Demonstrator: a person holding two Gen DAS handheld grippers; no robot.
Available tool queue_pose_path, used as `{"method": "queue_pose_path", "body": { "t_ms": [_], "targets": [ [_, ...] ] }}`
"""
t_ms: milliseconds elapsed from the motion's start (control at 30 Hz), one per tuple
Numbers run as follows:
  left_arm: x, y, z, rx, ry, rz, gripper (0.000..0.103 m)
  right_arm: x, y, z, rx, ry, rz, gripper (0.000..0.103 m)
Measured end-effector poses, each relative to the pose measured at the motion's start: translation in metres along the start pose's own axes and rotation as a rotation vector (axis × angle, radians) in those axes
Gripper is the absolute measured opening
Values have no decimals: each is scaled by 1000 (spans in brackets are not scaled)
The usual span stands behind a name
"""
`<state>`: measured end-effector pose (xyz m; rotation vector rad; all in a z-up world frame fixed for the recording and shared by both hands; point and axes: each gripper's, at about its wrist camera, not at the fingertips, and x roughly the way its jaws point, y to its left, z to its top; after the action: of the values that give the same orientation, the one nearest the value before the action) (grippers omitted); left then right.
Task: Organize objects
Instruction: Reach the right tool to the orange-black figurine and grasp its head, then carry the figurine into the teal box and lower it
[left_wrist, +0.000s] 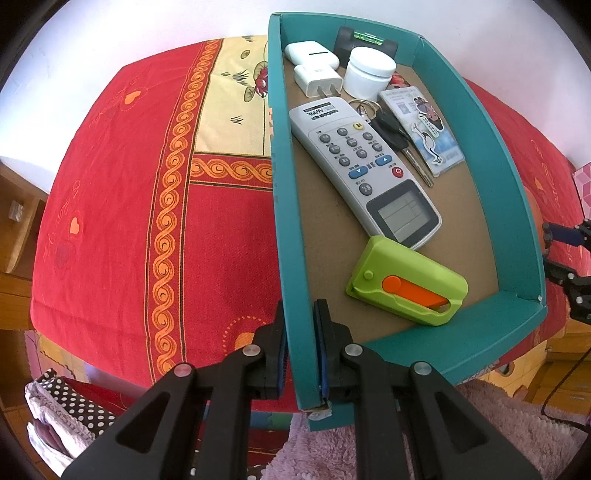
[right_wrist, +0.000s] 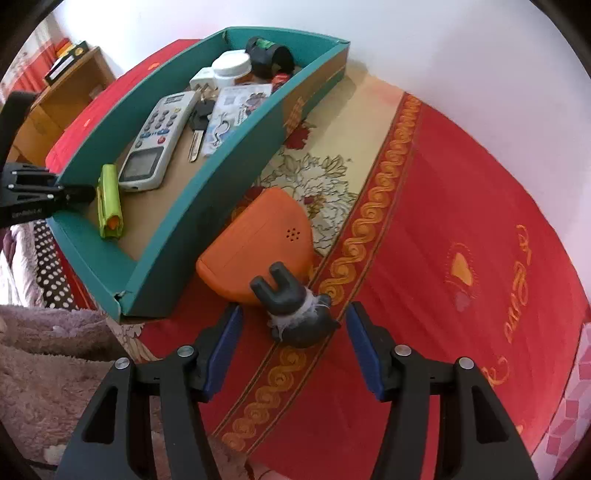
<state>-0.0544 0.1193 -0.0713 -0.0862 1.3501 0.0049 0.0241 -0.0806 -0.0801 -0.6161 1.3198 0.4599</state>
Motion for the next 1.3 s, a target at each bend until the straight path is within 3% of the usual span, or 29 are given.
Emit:
{"method": "queue_pose_path", "body": {
  "t_ms": [133,233,467,800,1067,1300],
  "targets": [
    [0,0,0,-1,0,0,12,10,2,-3,-36,-8,1,58],
    [0,0,0,0,0,0,12,11,-2,-6,-6,-33,31,42],
    [0,0,0,0,0,0,12,-13,-9,-10,44,-139,75,41],
    [0,0,0,0,0,0,12,-42,-9,15,66,-261,2,41],
    [1,0,1,-1,1,0,12,-25,13,28,-28,-220,-43,40],
    [1,0,1,-1,1,1,12,-19,6,29,43,-209,-22,40]
  ]
}}
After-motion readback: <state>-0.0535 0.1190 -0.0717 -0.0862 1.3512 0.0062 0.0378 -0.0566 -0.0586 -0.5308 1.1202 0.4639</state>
